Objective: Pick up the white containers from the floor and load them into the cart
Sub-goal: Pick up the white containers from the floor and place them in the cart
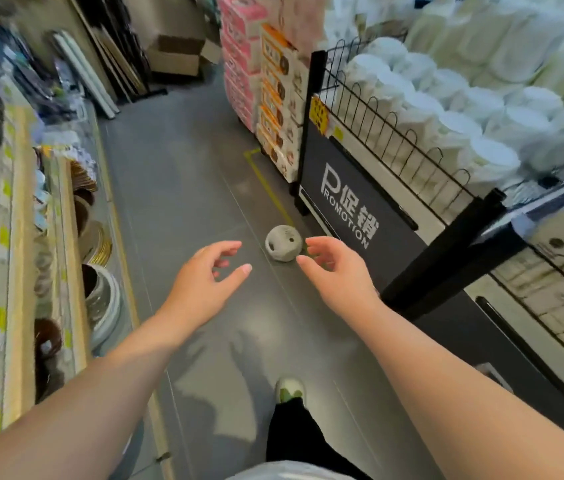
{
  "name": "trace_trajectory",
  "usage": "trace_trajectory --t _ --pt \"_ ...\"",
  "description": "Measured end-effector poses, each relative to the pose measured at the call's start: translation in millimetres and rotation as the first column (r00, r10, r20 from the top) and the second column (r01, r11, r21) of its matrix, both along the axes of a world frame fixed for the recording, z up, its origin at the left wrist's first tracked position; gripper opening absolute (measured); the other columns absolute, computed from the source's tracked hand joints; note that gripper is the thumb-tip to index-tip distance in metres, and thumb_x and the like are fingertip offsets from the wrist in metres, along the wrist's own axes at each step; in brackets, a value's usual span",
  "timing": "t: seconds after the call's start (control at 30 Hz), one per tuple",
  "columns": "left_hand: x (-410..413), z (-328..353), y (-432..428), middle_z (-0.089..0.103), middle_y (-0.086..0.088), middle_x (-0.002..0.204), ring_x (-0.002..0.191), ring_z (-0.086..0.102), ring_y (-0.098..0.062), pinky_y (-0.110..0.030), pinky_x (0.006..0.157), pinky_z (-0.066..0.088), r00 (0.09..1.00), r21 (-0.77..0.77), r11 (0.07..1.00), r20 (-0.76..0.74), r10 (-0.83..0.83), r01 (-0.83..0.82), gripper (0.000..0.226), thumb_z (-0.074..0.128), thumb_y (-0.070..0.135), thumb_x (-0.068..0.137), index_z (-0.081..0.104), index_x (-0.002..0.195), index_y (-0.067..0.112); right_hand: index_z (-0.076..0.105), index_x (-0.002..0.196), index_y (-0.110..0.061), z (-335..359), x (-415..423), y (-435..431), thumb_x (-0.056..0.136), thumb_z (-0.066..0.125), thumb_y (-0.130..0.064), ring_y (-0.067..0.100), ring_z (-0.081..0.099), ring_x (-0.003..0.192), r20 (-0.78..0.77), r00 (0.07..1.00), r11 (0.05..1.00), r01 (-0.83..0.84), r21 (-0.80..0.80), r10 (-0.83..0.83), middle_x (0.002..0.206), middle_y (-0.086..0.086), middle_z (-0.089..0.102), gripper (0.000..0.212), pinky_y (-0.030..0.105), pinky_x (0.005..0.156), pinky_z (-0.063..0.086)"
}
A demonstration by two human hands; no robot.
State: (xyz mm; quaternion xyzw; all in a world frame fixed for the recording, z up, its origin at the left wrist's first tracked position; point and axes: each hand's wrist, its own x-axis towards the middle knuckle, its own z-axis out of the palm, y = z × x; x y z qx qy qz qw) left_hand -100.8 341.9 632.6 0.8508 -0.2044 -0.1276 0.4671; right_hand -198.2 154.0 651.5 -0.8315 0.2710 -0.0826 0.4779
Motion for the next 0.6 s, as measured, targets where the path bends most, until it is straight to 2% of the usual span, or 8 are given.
trace_trajectory --t 0.07,0.13,0.33,0.5,0.6 --pt "31 -2 -13 0.061 0.006 0.115 0.098 0.058 -0.004 -0.014 0.085 0.043 1.000 0.000 1.000 -0.007 0.019 -0.019 0.032 0.070 0.024 0.086 0.058 0.115 0.031 0.061 0.118 -0.024 -4 36 -13 0.086 0.065 -0.033 0.004 0.057 0.094 0.002 1.000 1.000 -0.025 0.005 0.025 0.110 -0.009 0.064 0.033 0.022 0.089 0.045" --pt "63 -3 -26 0.060 0.006 0.116 0.099 0.057 -0.007 -0.016 0.087 0.045 0.999 0.010 0.999 -0.021 0.033 -0.033 0.033 0.070 0.023 0.086 0.058 0.116 0.030 0.061 0.117 -0.024 -5 71 -26 0.086 0.065 -0.032 0.005 0.058 0.095 0.003 0.999 0.999 -0.042 0.003 0.042 0.107 -0.010 0.064 0.032 0.025 0.091 0.046" --pt "165 -5 -48 0.061 0.005 0.118 0.095 0.056 -0.001 -0.010 0.083 0.041 0.999 0.005 0.999 -0.027 0.038 -0.038 0.033 0.070 0.021 0.085 0.057 0.113 0.033 0.058 0.121 -0.025 -3 174 -58 0.087 0.063 -0.033 0.008 0.056 0.100 -0.033 0.998 0.998 -0.060 -0.032 0.058 0.108 -0.012 0.061 0.036 0.026 0.092 0.044" --pt "267 -16 -58 0.062 0.003 0.116 0.098 0.059 -0.014 -0.034 0.094 0.048 0.998 0.024 0.999 -0.046 -0.032 0.033 0.030 0.071 0.023 0.085 0.057 0.109 0.034 0.055 0.124 -0.027 -18 251 -65 0.088 0.062 -0.034 0.008 0.056 0.101 -0.079 0.996 0.999 0.035 -0.034 -0.038 0.111 -0.009 0.061 0.038 0.026 0.092 0.044" --pt "334 -18 -69 0.062 0.007 0.115 0.100 0.060 -0.013 -0.035 0.096 0.048 0.982 0.072 0.979 -0.043 -0.186 0.188 0.029 0.071 0.027 0.085 0.057 0.109 0.036 0.056 0.124 -0.028 -27 293 -69 0.088 0.061 -0.036 0.007 0.055 0.101 -0.095 0.977 0.981 0.188 -0.052 -0.193 0.110 -0.011 0.060 0.037 0.028 0.092 0.044"
